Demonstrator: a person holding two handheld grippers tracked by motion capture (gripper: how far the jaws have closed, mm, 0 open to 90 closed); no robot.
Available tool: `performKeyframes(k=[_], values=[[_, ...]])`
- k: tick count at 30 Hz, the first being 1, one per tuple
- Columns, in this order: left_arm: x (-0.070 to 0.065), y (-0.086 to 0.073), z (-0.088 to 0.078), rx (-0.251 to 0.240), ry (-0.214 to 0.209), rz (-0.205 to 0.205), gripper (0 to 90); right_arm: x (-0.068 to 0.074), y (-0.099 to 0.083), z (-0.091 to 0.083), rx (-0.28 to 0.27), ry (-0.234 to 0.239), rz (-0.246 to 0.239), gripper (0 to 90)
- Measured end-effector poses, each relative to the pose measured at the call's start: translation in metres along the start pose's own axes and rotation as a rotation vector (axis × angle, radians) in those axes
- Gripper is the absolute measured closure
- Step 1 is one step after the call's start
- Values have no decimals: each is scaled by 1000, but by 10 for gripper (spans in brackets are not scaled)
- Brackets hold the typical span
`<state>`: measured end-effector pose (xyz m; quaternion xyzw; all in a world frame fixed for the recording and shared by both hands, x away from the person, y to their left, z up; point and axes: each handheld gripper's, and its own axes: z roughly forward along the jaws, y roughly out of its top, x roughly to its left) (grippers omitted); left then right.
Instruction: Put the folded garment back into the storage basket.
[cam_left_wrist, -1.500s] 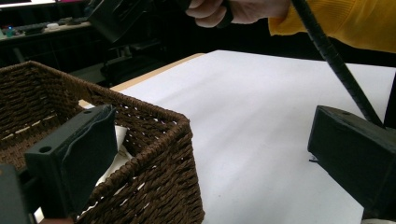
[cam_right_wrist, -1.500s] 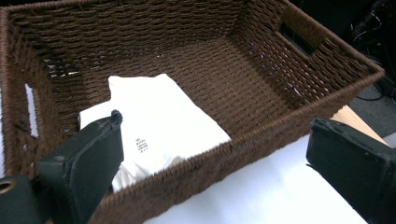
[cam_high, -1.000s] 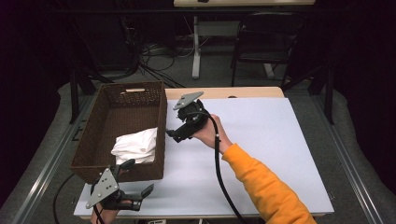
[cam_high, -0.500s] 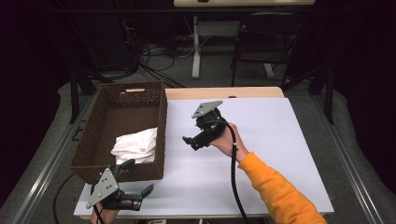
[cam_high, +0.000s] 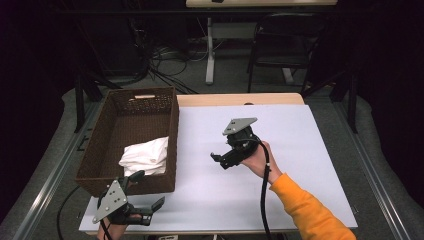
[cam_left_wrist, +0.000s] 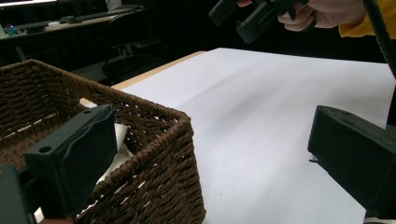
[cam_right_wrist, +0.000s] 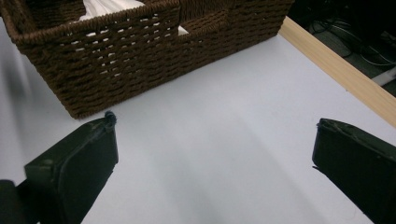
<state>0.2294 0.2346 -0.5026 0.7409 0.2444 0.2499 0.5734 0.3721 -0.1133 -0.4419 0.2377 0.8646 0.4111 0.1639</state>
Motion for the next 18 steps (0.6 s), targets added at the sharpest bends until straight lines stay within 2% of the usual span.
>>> performKeyframes(k=[18], values=[[0,0,0,3,-2,3,13,11,-60,-29,-17,-61,20,0]])
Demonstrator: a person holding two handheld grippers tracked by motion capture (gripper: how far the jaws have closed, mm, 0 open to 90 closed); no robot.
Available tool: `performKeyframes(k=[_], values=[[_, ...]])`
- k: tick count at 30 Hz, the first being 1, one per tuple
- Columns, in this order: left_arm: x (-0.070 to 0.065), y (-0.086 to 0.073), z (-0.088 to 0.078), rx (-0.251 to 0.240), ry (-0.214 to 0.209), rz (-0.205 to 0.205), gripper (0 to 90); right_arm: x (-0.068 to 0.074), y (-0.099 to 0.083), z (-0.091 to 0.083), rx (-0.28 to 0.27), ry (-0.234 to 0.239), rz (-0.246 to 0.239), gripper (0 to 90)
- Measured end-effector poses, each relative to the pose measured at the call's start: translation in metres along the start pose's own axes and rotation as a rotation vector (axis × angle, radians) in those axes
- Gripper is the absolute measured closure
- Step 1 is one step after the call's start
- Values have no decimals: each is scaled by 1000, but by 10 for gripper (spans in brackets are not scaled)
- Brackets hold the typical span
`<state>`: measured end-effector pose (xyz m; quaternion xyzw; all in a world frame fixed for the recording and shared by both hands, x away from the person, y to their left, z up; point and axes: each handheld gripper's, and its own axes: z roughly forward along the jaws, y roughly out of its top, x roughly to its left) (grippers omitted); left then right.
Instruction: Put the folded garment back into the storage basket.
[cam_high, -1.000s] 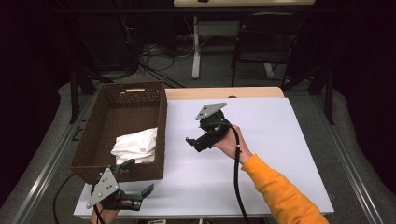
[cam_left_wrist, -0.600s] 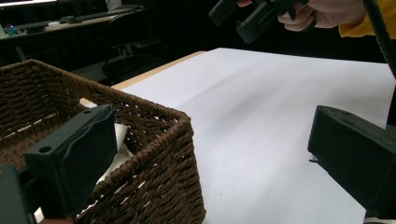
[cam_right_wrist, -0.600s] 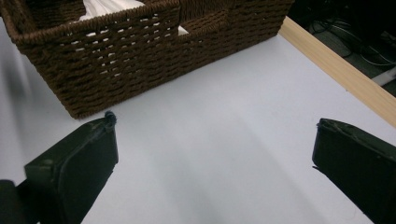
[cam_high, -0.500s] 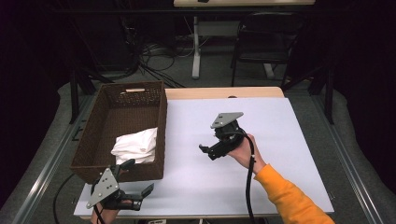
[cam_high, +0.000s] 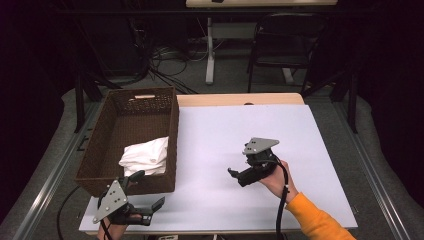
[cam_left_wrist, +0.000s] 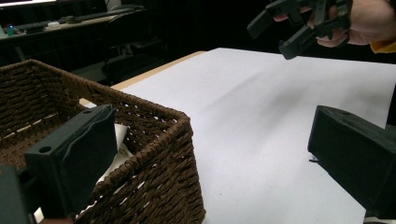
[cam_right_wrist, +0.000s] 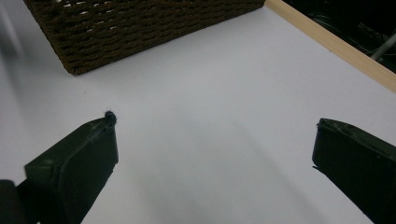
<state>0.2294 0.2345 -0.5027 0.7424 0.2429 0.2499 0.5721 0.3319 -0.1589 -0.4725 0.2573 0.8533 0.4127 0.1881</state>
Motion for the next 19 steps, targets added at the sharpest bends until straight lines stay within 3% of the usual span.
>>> performKeyframes(k=[9,15,19], values=[[0,0,0,1,-2,2,13,9,-25,-19,-36,-51,-7,0],[0,0,0,3,-2,4,13,12,-40,-30,-43,-58,14,0],[0,0,0,2,-3,5,13,14,-45,-34,-41,-60,-2,0]])
